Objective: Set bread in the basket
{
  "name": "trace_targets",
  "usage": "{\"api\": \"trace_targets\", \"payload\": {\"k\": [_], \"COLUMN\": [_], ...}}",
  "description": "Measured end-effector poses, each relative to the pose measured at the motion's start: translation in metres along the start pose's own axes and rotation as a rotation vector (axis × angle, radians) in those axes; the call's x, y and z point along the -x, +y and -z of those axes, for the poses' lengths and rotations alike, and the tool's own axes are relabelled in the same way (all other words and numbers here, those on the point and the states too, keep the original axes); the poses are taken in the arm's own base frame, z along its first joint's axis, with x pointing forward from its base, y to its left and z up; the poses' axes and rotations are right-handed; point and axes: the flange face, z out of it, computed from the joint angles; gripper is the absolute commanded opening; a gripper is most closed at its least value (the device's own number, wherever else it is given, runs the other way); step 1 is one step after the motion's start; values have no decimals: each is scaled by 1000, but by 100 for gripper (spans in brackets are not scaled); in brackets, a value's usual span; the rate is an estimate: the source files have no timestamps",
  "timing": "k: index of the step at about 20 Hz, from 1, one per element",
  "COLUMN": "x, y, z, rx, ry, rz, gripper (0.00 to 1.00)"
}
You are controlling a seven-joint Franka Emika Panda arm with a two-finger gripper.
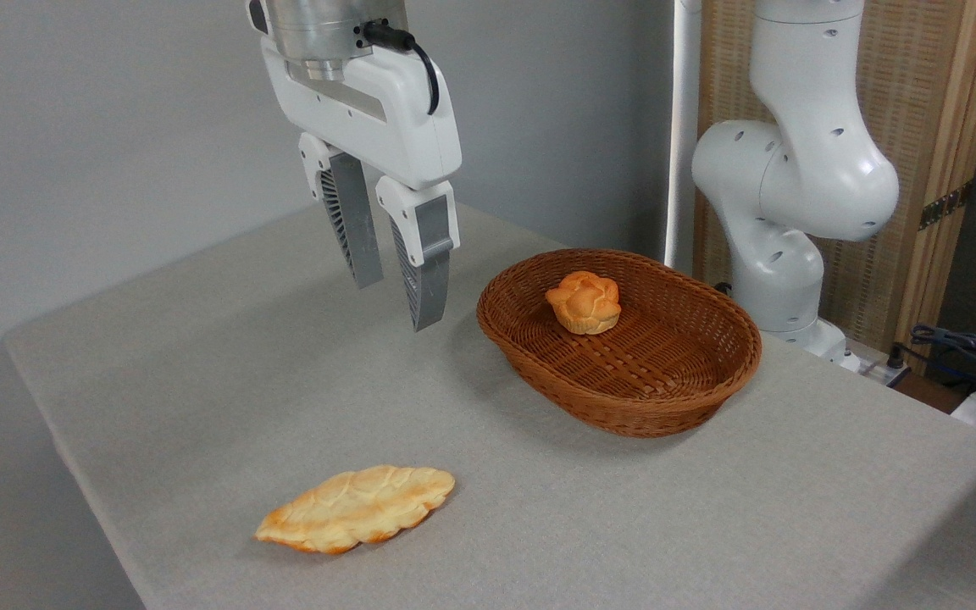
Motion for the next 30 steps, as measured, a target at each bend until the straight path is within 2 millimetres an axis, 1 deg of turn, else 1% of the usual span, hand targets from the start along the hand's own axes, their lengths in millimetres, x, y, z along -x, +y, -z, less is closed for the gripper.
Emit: {"api": "trace_targets", "payload": {"k": [2,3,4,5,7,9,10,11,14,17,22,25,30], "x": [-3,-5,-8,-9,-9,-6,-8,-13,-23,-19,-13,-14,-18], "y": [-4,-7,-10,-12,-12,-8,-4,4,17,19,21,20,16], "z": [-6,-15,-31,-43,-73,-107,-118,-134,-159,-179,-206,-211,-219], "rx": [-29,-44,-57,-64,-63,-60,-62,-71,-102,-118,-181,-200,-225], "ry": [27,41,53,59,58,54,56,64,87,85,66,43,61], "rz": [1,1,2,2,2,0,-9,-27,-74,-177,-288,-316,-323], "gripper": [100,100,100,100,100,100,100,100,100,100,100,100,100]}}
